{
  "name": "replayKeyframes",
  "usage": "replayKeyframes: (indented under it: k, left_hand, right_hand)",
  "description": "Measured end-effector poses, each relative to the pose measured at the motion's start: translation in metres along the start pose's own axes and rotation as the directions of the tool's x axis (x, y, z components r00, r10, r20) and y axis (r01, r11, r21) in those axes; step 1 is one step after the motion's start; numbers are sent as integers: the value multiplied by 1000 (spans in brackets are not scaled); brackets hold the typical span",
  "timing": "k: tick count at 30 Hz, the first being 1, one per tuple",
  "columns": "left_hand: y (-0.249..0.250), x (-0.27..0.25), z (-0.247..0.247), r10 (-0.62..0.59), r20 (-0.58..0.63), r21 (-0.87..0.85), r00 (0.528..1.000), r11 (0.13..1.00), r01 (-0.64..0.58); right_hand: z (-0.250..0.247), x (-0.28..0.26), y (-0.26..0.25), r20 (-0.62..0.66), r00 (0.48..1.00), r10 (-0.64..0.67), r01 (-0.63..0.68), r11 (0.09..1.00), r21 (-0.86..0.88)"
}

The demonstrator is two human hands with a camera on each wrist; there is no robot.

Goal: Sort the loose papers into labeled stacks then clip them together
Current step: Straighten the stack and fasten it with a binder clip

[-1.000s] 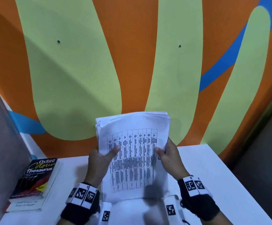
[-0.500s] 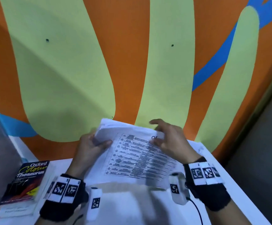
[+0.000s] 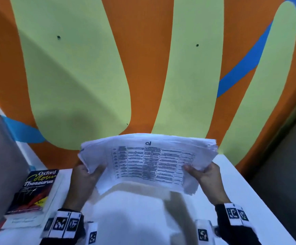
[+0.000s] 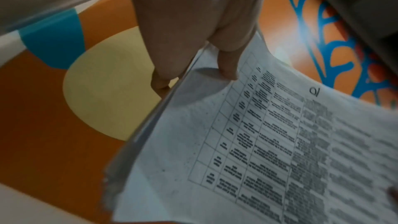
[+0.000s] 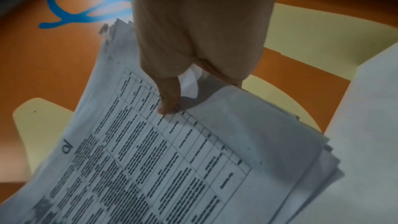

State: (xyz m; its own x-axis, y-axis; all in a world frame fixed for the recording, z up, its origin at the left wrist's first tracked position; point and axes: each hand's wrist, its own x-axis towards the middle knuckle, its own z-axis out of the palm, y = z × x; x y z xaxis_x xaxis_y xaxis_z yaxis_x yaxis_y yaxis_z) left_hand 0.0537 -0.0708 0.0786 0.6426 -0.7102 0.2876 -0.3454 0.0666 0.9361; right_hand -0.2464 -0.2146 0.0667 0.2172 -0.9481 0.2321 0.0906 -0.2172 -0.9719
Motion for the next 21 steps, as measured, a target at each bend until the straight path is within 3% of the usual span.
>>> replayKeyframes:
  k: [3, 6, 9, 14, 18, 21]
  left_hand:
    - [-35, -8, 5, -53, 2, 19, 999, 998, 53]
    - [-44, -18, 16, -130, -77, -1, 989, 991, 130]
    - [-41, -19, 19, -84, -143, 18, 986, 996, 87]
    - [-55, -13, 16, -139, -95, -18, 986, 990, 138]
    - [-56, -9, 15, -112, -120, -71, 986, 992, 104]
    - [-58, -9, 12, -93, -93, -102, 991, 991, 83]
  right_hand:
    - [0, -8, 29, -10, 999, 49, -50, 997, -64]
    - [8, -11, 47, -81, 995, 66, -72, 994, -79]
    - [10, -10, 41, -92, 996, 14, -20, 998, -59]
    - [3, -5, 58, -71, 996, 52, -63, 985, -160]
    - [5, -1, 61, -86, 996, -9, -10, 976, -218]
    - [6, -1, 51, -30, 999, -23, 17, 982, -190]
